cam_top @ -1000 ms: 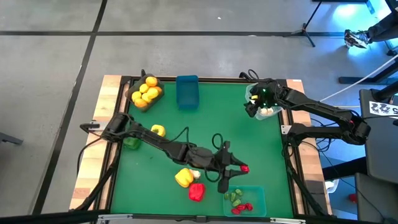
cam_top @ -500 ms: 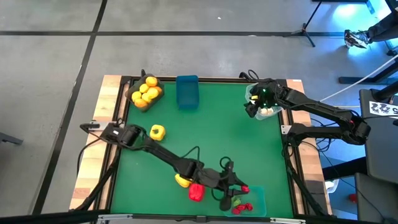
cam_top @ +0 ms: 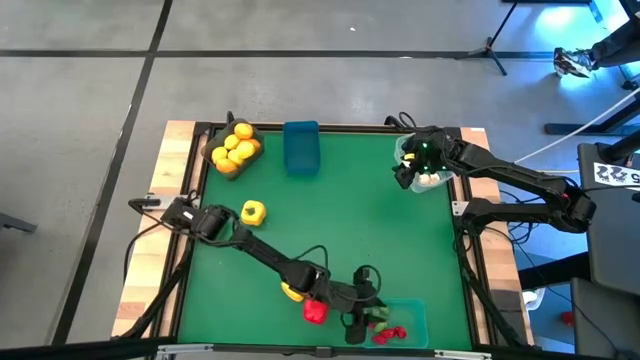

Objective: Sort produce into baskets
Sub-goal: Put the red pepper into the light blue bin, then put the top yellow bell pepper into the blue bin

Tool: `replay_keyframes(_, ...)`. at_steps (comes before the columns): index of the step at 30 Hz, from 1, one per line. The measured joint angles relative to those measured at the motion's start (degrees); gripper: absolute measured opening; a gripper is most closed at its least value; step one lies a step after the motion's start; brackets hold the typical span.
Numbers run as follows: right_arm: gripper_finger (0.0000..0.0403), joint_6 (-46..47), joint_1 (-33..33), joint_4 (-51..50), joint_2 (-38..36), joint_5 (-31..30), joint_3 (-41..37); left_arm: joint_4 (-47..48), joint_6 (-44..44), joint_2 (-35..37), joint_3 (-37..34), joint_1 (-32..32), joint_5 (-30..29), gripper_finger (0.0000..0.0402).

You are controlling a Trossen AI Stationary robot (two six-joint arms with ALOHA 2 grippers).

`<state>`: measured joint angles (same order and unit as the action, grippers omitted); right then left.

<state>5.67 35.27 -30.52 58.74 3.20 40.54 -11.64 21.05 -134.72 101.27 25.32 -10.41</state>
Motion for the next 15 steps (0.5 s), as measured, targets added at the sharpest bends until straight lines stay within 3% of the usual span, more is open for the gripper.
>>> replay_keyframes(7, 0.0244, 0.0, -0.01, -0.01, 0.0, 0.02, 0.01, -1.2, 6.2, 0.29, 0.0, -1.32, 0.02, 0.0226)
replay_keyframes(11, 0.0244, 0.0, 0.0, -0.01, 0.0, 0.04, -0.01, -0.18, 11.17, 2.62, 0.0, -2.75, 0.0, 0.0233)
replay_keyframes(15, 0.0244, 0.0, 0.01, 0.01, 0.01, 0.07, 0.01, 1.43, 6.78, 6.94, 0.0, -4.07, 0.07, 0.0222)
